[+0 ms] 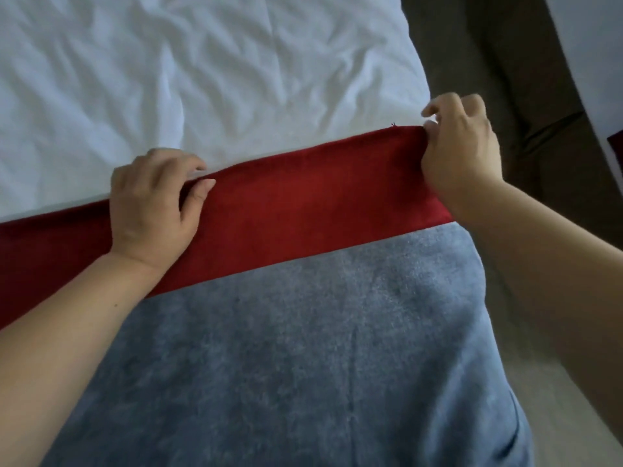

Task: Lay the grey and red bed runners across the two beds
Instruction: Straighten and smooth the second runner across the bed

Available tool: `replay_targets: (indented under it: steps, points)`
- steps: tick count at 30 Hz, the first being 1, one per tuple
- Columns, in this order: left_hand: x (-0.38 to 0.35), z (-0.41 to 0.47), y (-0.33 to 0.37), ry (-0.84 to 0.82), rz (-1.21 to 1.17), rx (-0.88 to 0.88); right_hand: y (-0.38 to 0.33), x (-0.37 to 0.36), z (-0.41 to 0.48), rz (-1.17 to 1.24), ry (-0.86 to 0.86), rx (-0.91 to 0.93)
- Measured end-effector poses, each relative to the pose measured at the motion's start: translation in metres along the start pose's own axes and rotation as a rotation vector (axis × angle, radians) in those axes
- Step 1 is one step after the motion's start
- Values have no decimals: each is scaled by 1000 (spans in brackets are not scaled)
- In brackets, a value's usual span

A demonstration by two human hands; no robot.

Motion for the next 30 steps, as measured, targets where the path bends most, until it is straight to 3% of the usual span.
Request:
replay_targets:
  steps: [4,9,18,26,30]
  points:
    - [25,-25,-40,87,40,47,-85,-4,-49,123,86,392]
    - [49,-49,-83,71,62,29,-200,-59,-107,150,-74,630]
    - [98,-122,-208,100,156,80,-332,-115,-134,67,-116,598]
    - [130,-144,-315,-49,119,84,-406,-143,-160,-45,-143,654]
    - [132,-129,-338,-105,47,91,-415,-149,-137,-15,-80,477]
Point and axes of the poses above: each hand's wrist, its own z-axis towards the middle knuckle, its own x-axis out of the back of the hand, y = z × x, the point moved 10 cm from there along z, towards the middle knuckle, and after that the axes turned 1 degree about -y, right-handed, at the moved point
